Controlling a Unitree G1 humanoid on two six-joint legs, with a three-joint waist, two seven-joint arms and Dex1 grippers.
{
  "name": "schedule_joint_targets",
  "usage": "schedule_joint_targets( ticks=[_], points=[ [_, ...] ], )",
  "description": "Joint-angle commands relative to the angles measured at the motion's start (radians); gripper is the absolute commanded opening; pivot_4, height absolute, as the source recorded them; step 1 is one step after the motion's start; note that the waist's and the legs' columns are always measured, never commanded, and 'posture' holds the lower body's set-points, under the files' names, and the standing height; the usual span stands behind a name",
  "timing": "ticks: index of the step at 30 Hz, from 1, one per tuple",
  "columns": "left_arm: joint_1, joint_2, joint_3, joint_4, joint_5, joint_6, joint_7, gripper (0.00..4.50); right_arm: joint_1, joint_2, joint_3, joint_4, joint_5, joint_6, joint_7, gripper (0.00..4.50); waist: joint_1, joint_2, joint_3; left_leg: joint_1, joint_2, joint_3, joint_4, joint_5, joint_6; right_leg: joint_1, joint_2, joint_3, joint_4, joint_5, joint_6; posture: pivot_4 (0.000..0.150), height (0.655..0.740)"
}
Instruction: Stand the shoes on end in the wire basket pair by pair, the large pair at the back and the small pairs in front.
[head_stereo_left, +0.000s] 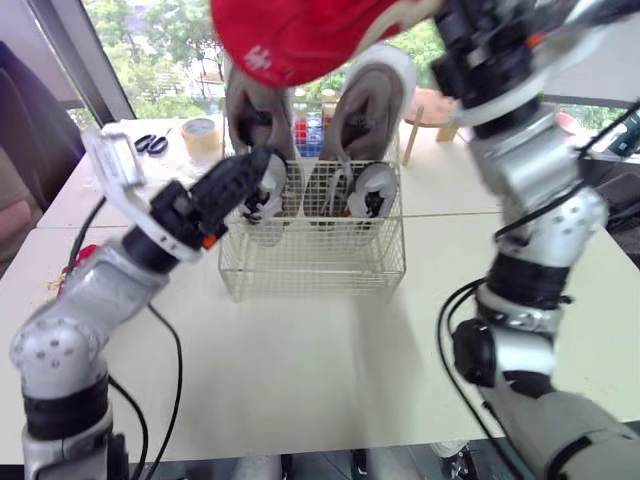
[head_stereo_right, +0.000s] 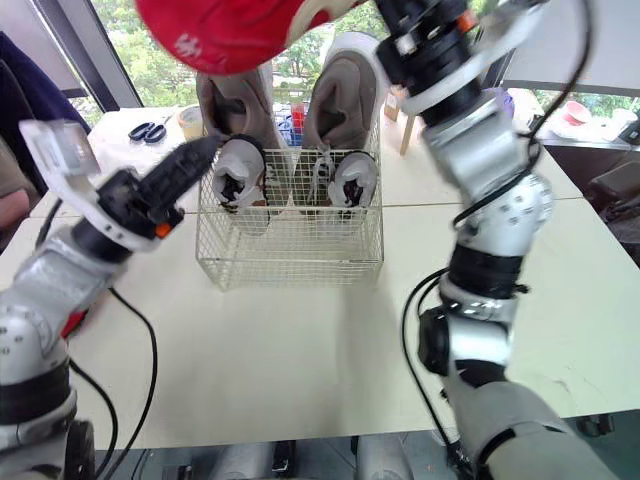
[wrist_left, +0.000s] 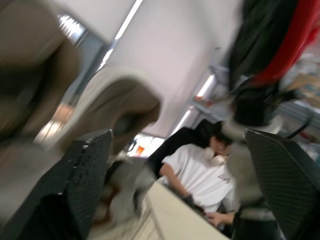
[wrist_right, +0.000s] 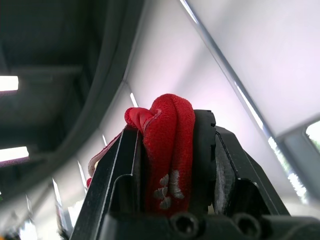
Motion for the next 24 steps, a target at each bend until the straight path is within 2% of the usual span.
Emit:
schedule_joint_targets(
  ticks=[1,5,10,19,24],
  points=[
    [0.119,0.022,-0.008,-0.147,-0.037,-0.014,0.061,4.35,0.005,-0.185,0.001,0.031,-0.075,0.075,0.198,1.38,-0.003,0.000,0.000,0.000,0.000,0.000,0.000,0.000,0.000,0.000,0.000,0.000,0.000,0.000,0.000,0.150,0.7400],
    [0.264,0.091,0.011,-0.201,-0.034,-0.002,0.052,4.35,0.029,-0.410,0.122,0.052,-0.276,0.095,0.479,1.38,-0.003,0.001,0.000,0.001,0.000,0.001,0.000,-0.001,0.001,-0.001,0.000,0.001,0.000,-0.001,-0.002,0.150,0.7400],
    [0.352,0.205,0.056,-0.180,0.003,0.020,-0.035,4.35,0.040,-0.536,0.262,0.053,-0.487,0.032,0.735,1.38,-0.006,0.001,0.000,0.001,0.002,0.002,0.000,-0.001,0.001,-0.001,0.002,0.001,0.000,-0.003,-0.005,0.150,0.7400],
    [0.380,0.304,0.104,-0.123,0.013,0.025,-0.135,4.35,0.107,-0.505,0.426,0.059,-0.789,-0.187,0.906,1.38,-0.002,0.001,0.001,0.000,0.002,0.003,0.000,-0.001,0.001,-0.002,0.001,0.001,-0.001,-0.003,-0.004,0.150,0.7400],
    [0.351,0.319,0.103,-0.100,0.024,0.021,-0.147,4.35,0.148,-0.437,0.467,0.085,-0.863,-0.251,0.950,1.38,-0.002,0.001,0.001,0.000,0.002,0.003,0.000,-0.001,0.001,-0.002,0.001,0.001,-0.001,-0.003,-0.004,0.150,0.7400]
  ],
)
